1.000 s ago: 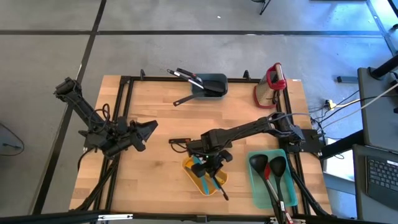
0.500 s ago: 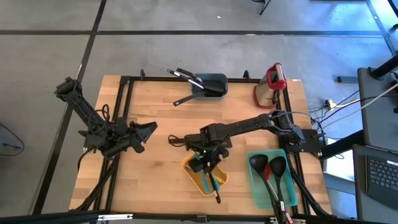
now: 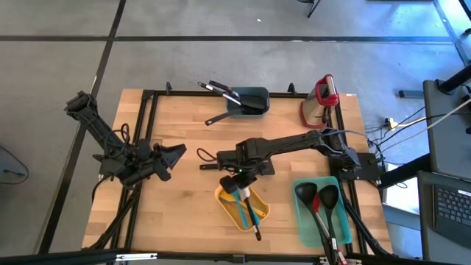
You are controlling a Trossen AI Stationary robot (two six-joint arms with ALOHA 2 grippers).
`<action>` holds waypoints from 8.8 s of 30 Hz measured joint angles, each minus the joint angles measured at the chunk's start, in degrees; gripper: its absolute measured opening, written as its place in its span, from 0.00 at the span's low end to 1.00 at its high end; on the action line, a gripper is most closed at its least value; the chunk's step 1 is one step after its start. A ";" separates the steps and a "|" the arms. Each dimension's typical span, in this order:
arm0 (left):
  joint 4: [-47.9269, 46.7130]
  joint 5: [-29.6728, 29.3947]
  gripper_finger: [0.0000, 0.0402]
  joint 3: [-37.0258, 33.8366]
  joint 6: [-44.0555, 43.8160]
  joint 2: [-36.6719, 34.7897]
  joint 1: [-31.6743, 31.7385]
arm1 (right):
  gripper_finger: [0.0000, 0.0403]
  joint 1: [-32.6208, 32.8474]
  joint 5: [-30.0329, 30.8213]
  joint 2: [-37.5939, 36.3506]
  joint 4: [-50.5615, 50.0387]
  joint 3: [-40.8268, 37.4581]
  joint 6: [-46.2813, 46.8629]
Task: Pick & Place Kitchen Items
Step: Put the small white spatula into the yellow bin, then adjust the yellow bin
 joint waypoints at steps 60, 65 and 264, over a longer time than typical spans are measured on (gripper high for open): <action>-19.12 2.60 0.25 0.00 -17.58 0.00 -2.98 | 0.02 1.56 15.61 -5.80 2.95 0.56 3.80; -42.03 18.66 0.10 -0.02 -45.58 2.57 -1.25 | 0.02 1.56 17.99 -7.05 0.58 2.39 3.69; -54.51 72.67 0.00 60.98 -37.62 72.40 26.31 | 0.00 30.38 41.06 -25.27 -24.05 2.21 -3.94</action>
